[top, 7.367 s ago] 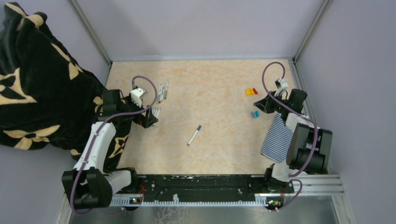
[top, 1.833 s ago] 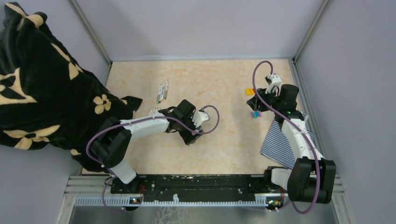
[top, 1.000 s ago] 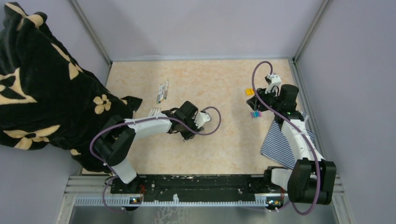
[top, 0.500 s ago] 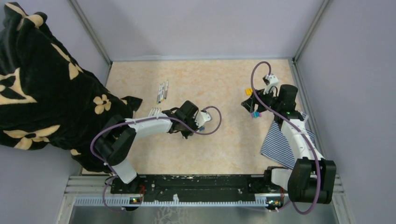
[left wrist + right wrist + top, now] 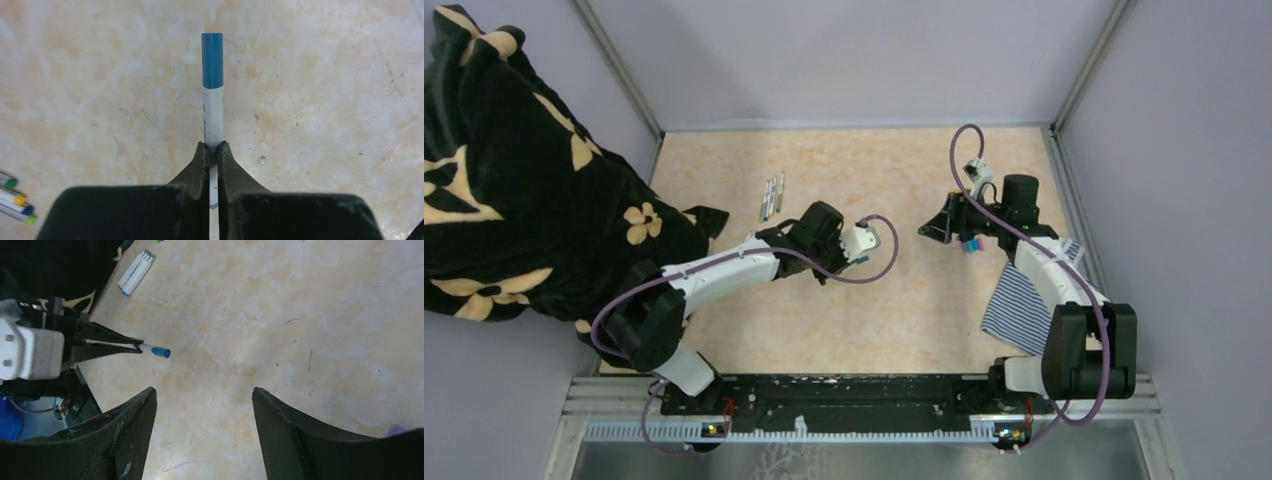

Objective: Open the pen caps
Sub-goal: Pick up the pen from the center of the board, then open the pen cap from the pen.

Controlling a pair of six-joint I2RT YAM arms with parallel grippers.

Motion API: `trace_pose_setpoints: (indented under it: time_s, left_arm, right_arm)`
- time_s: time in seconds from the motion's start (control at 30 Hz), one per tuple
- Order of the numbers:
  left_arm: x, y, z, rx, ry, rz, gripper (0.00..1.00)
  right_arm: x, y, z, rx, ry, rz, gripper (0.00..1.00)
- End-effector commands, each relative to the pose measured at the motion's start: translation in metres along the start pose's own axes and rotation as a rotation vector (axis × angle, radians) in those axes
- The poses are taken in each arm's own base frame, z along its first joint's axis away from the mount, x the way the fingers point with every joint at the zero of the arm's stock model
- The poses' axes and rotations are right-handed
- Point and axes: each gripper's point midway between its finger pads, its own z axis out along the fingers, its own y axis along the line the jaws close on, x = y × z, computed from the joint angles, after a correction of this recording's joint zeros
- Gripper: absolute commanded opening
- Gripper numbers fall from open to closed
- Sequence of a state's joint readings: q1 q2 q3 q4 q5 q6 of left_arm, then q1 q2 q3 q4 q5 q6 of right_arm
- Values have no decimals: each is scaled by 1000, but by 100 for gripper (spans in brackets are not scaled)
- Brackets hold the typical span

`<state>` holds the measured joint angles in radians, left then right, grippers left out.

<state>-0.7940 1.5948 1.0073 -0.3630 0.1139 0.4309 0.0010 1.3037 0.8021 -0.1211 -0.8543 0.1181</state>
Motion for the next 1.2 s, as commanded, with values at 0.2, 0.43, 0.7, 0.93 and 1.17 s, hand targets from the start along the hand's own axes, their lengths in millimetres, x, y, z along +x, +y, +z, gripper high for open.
trace_pose_setpoints:
  time_s: [0.2,0.43,0.7,0.93,1.17]
  left_arm:
    - [-78,11,-41,19,-223,106,0]
    - [-104,15,-53,18,-291,113,0]
    - [-112,6,-52,68,-318,89,0]
    - [-112,2,-49,96,-316,75,0]
    - [-109,-2,-43,122,-306,66,0]
  right_arm:
    - [-26,46,17,-228,-8,23,70]
    - [-14,72,30,-357,42,27,70]
    - [-2,79,47,-380,96,43,66]
    - [4,83,57,-395,136,59,57]
    - [6,88,59,-414,149,62,54]
